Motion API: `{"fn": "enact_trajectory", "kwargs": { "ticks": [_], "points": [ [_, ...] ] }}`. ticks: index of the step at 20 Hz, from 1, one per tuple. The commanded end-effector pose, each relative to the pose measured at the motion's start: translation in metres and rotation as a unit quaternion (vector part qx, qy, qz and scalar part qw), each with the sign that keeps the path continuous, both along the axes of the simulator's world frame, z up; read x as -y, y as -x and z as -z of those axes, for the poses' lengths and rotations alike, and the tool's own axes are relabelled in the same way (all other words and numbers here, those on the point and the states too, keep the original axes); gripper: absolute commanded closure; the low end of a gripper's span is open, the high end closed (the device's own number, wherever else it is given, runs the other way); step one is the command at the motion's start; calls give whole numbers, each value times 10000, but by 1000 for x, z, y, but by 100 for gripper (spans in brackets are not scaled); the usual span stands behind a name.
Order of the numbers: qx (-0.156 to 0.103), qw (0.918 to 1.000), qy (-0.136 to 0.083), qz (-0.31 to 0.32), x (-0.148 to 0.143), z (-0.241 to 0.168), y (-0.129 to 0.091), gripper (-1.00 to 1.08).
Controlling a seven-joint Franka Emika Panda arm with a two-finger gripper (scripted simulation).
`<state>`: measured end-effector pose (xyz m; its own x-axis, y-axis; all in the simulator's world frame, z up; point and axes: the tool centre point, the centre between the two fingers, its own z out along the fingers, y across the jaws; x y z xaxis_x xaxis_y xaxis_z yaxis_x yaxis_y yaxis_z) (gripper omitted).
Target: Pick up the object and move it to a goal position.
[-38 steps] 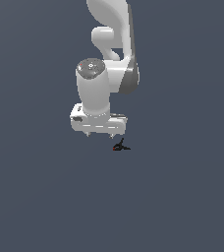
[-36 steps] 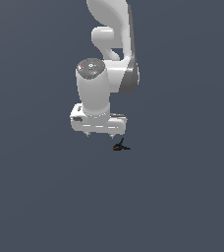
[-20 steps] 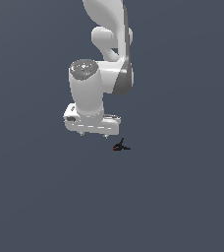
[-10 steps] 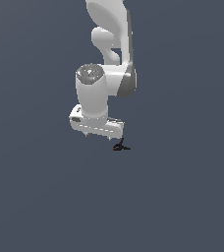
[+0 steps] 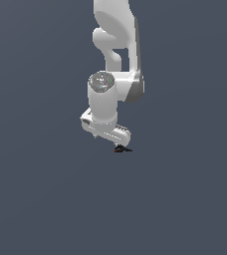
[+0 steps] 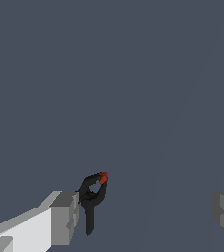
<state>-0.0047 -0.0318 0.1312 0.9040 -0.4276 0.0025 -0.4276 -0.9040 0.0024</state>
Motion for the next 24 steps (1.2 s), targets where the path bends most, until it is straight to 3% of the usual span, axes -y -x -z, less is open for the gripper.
{"fn": "enact_trajectory", "kwargs": {
  "ticks": [1, 12, 24],
  "points": [
    [0, 9995, -10, 302, -7, 6, 2, -92],
    [-7, 9871, -34, 1601, -36, 32, 10, -92],
    [-7, 9570, -28, 2900, -63, 57, 22, -92]
  ]
}}
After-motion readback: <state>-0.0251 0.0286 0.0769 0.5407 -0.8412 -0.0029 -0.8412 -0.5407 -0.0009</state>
